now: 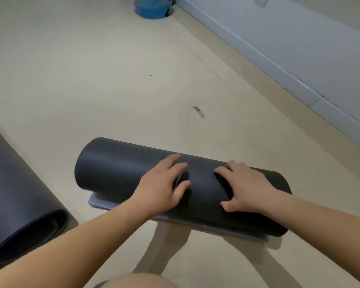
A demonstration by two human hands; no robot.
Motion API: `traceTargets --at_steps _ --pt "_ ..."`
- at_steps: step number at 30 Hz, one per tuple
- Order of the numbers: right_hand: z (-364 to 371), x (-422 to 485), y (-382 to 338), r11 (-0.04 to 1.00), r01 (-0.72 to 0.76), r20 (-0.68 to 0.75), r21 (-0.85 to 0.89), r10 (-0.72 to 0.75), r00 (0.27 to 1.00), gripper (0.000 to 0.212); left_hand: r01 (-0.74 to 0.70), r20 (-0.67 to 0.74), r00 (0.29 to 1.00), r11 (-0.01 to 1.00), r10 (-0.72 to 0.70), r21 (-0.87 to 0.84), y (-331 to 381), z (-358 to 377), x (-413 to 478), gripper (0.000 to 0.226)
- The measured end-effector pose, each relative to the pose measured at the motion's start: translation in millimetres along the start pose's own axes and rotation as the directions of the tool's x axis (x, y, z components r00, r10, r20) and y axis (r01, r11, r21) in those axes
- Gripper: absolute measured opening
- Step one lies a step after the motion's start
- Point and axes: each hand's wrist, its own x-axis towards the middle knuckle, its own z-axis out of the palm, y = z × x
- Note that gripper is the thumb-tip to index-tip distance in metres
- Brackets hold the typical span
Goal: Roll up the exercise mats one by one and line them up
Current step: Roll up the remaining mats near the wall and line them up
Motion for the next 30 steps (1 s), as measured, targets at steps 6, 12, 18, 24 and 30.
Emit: traceTargets --at_steps 6,12,18,24,30 --pt "-21.1 27.1 -53.3 0.918 0.022 0.134 -0.396 0.034 0.990 0.100 0.819 0.133 0.568 0.542 -0.812 -0.188 -131.3 -54.9 -24.3 0.153" --pt "-33.1 86.2 -113.1 0.986 0.142 0.186 -0.084 -0.124 0.975 0.154 0.748 0.089 0.596 0.512 -0.798 -0.422 -128.7 -30.4 -39.9 0.140" --pt "-13.2 81.7 -63.2 0.995 0.067 0.155 -0.072 -0.055 0.986 0.153 0.624 0.108 0.751 0.645 -0.652 -0.440 -115.8 -6.1 -17.1 0.120" --pt "5.8 25.7 39.0 0.990 -0.139 0.153 -0.001 0.138 0.979 0.152 0.447 0.249 0.893 0.797 -0.374 -0.407 -39.3 22.5 45.4 0.105" --pt "44.1 -56.3 121.4 0.949 -0.307 0.179 0.070 0.291 0.940 0.150 0.121 0.205 0.972 0.993 -0.115 -0.017 68.5 49.5 83.1 0.105"
